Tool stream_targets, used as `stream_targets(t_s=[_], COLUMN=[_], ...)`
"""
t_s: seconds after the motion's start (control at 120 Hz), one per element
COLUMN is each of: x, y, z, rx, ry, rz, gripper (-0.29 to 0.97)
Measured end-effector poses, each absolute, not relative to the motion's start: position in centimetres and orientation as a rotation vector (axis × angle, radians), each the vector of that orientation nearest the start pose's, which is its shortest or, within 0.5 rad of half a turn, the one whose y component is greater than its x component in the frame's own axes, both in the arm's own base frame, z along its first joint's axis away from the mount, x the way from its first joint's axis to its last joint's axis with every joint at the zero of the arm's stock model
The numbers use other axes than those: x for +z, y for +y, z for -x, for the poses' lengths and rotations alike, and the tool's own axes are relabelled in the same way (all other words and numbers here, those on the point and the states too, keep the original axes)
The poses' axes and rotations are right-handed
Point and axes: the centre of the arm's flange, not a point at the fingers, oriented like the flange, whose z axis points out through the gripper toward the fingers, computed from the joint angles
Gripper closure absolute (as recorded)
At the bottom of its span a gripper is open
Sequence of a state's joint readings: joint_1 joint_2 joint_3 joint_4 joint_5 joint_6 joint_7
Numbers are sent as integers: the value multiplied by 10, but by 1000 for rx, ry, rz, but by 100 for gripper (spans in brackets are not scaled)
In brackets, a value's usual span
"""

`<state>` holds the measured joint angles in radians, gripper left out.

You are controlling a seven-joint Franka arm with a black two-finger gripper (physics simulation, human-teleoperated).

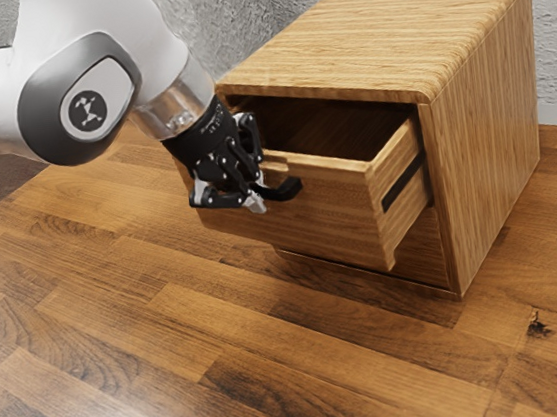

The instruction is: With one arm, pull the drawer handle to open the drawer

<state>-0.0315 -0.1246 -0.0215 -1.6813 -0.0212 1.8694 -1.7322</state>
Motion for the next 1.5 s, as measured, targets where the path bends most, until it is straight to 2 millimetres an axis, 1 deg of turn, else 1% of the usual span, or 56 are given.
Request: stream_targets(t_s=[0.1,0.2,0.35,0.667,0.908,1.175,1.392,1.5], x=[670,670,674,673,678,679,681,676], y=[-8,0,-2,-14,-15,-25,-26,-28], z=[-529,-519,-505,-490,-468,-448,-422,-411], rx=[268,276,282,273,278,277,284,280], ry=[2191,2214,2214,2207,2207,2198,2199,2204], rz=[-1873,-1854,-1848,-1853,-1838,-1842,-1826,-1828], gripper=[77,76,76,77,78,77,79,79])
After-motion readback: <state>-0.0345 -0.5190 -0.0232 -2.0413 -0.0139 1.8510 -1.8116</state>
